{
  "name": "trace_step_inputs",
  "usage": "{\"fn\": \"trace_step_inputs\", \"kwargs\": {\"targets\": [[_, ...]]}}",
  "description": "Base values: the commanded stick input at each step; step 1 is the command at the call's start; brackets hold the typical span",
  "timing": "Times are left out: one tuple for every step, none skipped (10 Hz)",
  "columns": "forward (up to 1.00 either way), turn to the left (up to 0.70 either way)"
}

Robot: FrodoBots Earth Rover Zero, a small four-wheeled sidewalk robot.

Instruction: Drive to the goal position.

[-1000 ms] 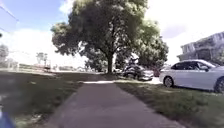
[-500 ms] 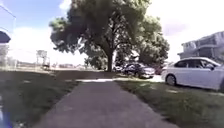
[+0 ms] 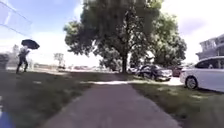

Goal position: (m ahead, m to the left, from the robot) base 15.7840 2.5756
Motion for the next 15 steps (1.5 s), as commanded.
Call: {"fn": "trace_step_inputs", "kwargs": {"targets": [[0.70,0.00],[0.70,0.00],[0.70,0.00],[0.70,0.00],[0.70,0.00],[0.70,0.00],[0.70,0.00],[0.70,0.00],[0.70,0.00],[0.70,0.00],[0.70,0.00],[0.70,0.00],[0.70,0.00],[0.70,0.00],[0.70,0.00]]}}
